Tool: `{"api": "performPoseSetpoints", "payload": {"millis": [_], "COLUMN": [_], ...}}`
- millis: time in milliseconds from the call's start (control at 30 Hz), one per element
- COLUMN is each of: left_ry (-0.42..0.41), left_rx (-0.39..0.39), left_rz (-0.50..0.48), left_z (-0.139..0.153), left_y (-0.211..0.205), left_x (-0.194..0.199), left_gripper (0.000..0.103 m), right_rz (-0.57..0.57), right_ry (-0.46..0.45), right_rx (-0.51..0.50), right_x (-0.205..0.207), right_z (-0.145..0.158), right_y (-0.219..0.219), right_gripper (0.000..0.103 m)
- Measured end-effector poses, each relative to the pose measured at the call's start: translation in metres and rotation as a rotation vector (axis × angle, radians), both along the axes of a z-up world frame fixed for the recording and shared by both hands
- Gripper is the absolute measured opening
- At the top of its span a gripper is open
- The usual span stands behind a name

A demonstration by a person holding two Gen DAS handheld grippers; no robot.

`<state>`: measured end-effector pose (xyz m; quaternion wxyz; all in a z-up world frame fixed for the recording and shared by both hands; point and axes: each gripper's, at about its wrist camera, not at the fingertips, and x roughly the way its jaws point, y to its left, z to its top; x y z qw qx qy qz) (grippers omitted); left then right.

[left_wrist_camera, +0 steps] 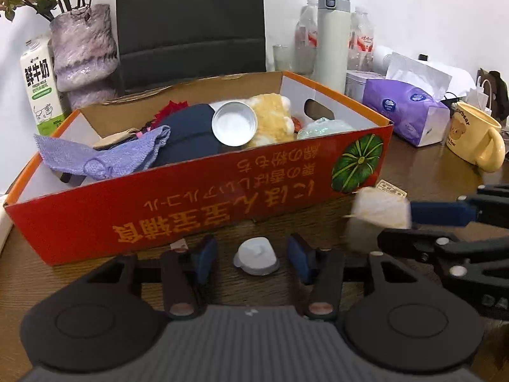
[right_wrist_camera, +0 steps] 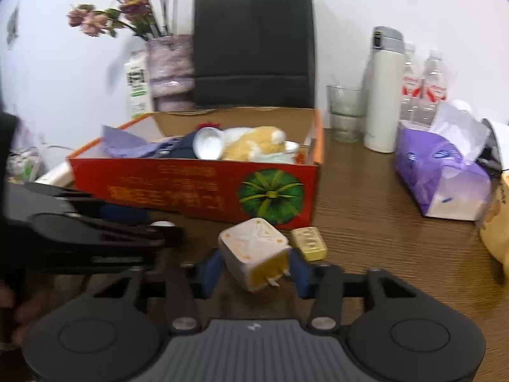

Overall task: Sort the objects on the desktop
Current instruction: 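Grasp the white plug cube with the right gripper while the left grasps the white cap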

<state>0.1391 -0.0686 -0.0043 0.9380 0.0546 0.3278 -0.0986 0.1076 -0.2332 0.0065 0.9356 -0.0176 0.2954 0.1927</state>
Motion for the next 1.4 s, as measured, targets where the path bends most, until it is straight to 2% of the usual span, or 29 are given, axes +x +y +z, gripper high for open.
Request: {"api": "performPoseSetpoints", "payload": {"millis": [67,133,167,200,233,267,333,467,533,600,700,900,1100,1400], "left_ry": [0.002,-0.007,-0.009,-0.011,-0.014,-0.016,-0.018,-0.002,-0.023,-0.041,-0.044,-0.038,-0.054,-0.040], "left_rx": [-0.021,-0.028,-0.028,-0.029,-0.031,-0.028,-0.024,-0.024,-0.025,-0.015,-0.043,-0.048,-0.064,-0.081], "left_rz": [0.002,0.010,0.008,0.003,-0.010,-0.017,-0.008,0.021,0.027,0.017,0.019,0.093,0.126,0.197], "left_z": [0.000,0.000,0.000,0.000,0.000,0.001,0.001,0.006,0.012,0.018,0.026,0.034,0.041,0.034], "left_y": [0.003,0.006,0.005,0.005,0.003,0.001,0.000,0.002,0.002,0.000,0.004,0.025,0.041,0.040], "left_x": [0.001,-0.001,-0.002,-0.003,-0.004,-0.005,-0.006,-0.015,-0.028,-0.044,-0.068,-0.107,-0.145,-0.197], "left_gripper": [0.052,0.052,0.049,0.037,0.029,0.027,0.027,0.027,0.027,0.027,0.027,0.027,0.027,0.027], "right_rz": [0.033,0.006,-0.018,-0.032,-0.028,-0.008,0.018,0.027,0.035,0.037,0.036,0.009,-0.090,-0.134], "right_ry": [-0.004,-0.049,-0.066,-0.065,-0.053,-0.042,-0.004,0.060,0.055,0.042,0.029,0.040,0.034,-0.028], "right_rx": [0.030,-0.016,-0.050,-0.070,-0.057,-0.019,0.027,0.042,0.018,-0.028,-0.078,-0.083,-0.115,-0.028], "right_x": [-0.004,-0.006,-0.005,-0.004,-0.001,0.002,0.010,0.025,0.024,0.022,0.025,0.025,-0.027,-0.140], "right_z": [0.002,0.001,-0.002,-0.004,-0.004,-0.005,-0.006,-0.011,-0.012,-0.012,-0.012,-0.010,-0.008,0.021], "right_y": [0.002,0.007,0.008,0.009,0.009,0.007,0.005,0.007,0.011,0.019,0.031,0.041,0.047,0.020], "right_gripper": [0.036,0.056,0.079,0.080,0.078,0.074,0.070,0.054,0.053,0.045,0.043,0.038,0.038,0.038]}}
